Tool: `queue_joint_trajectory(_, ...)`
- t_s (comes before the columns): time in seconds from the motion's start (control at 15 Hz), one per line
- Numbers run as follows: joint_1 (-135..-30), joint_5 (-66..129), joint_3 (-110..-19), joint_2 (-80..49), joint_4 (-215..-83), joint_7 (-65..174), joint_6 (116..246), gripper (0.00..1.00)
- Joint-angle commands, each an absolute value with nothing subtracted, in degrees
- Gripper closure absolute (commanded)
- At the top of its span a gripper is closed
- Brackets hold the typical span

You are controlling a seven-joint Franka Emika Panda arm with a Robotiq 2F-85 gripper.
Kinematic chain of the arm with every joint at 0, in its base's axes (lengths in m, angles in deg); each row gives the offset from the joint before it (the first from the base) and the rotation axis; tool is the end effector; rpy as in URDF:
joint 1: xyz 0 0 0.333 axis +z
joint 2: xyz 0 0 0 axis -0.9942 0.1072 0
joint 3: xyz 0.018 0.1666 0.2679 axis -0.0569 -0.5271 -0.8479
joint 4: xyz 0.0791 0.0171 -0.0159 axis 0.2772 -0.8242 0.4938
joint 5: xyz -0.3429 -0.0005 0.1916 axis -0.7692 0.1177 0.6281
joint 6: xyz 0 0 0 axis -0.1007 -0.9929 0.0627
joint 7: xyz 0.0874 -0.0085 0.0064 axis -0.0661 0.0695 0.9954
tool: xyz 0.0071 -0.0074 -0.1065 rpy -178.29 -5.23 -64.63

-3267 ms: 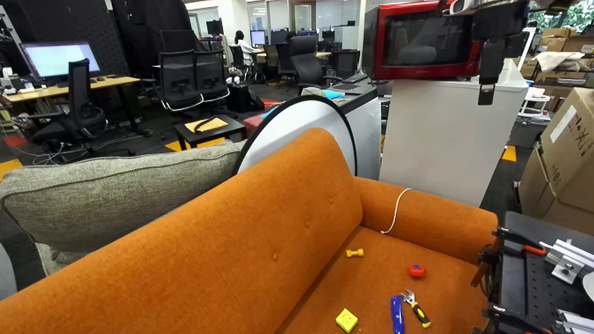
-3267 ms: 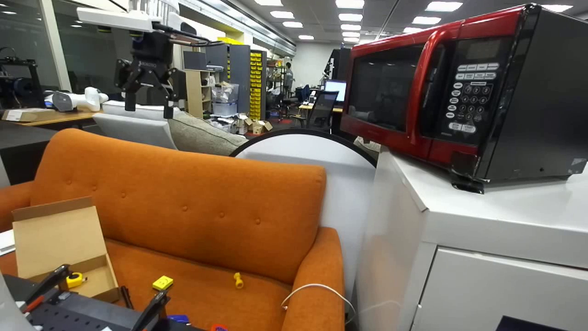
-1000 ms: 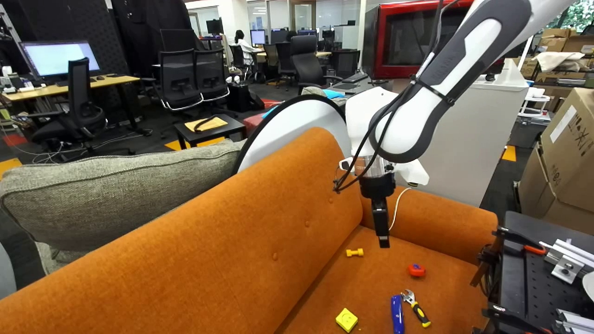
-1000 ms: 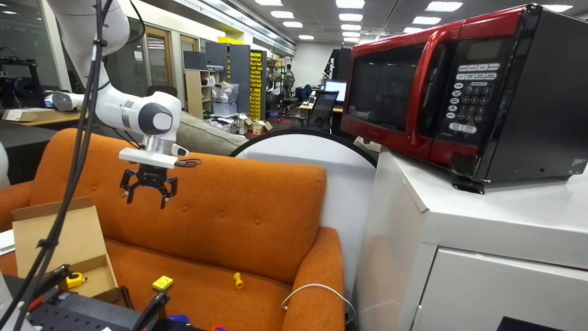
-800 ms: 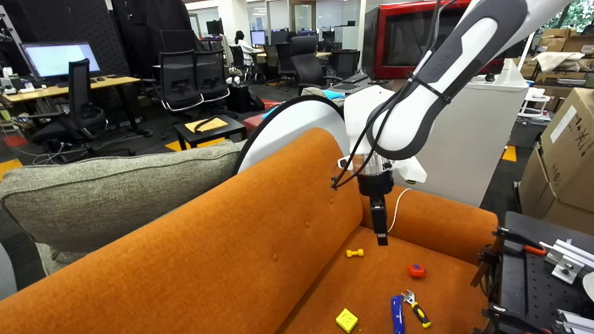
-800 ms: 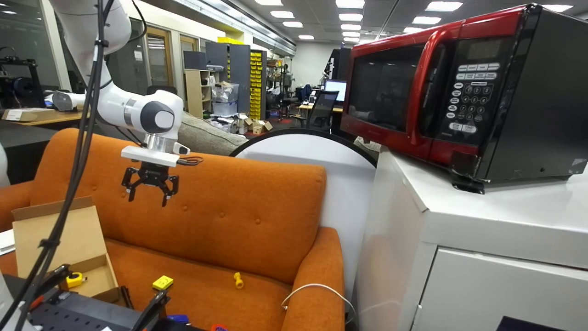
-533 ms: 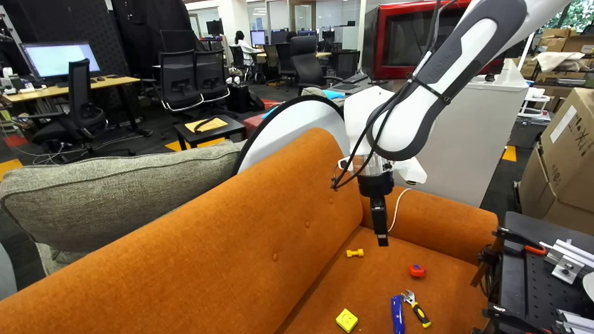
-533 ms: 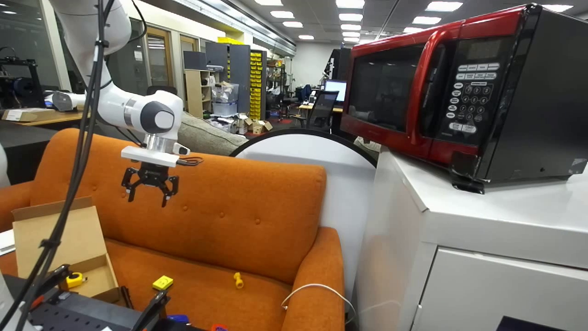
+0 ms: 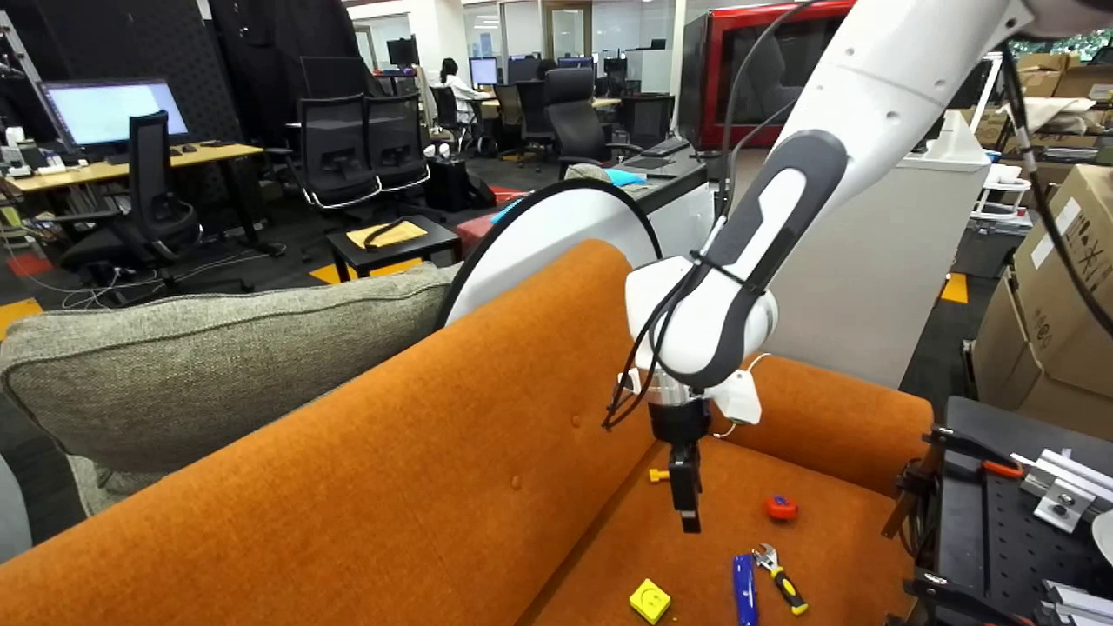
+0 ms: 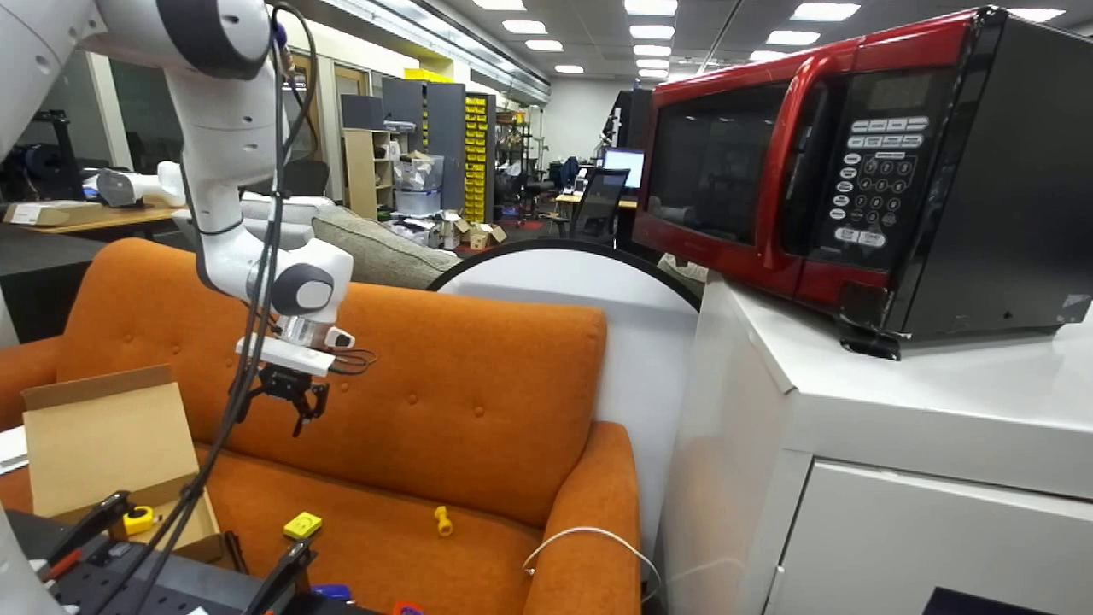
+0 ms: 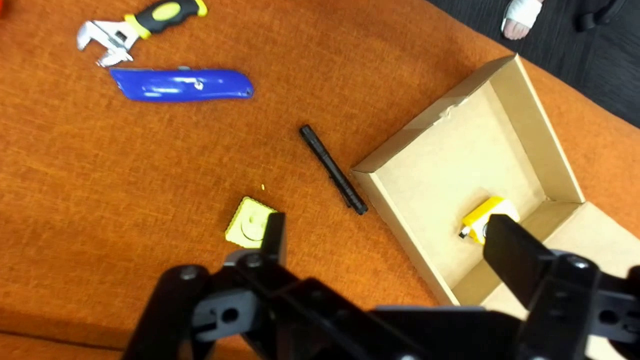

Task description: Put the yellow box and the brown stick object in the box

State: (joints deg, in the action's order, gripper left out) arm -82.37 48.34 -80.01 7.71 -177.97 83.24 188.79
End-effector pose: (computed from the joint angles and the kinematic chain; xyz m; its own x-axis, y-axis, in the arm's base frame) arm 0.5042 0.1251 0.0637 0.8739 0.4263 -0.2337 0.3430 -0.8813 -0.3250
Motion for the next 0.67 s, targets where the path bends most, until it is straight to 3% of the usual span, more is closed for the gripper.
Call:
queue_joint_trajectory(0.0,-86.6,49.1,-84.4,18.1,-170.1,85.8,191.2,0.00)
queue_joint_trajectory(0.6,-85.2,46.3,-83.4,15.5,-172.6,82.4,191.7,0.00)
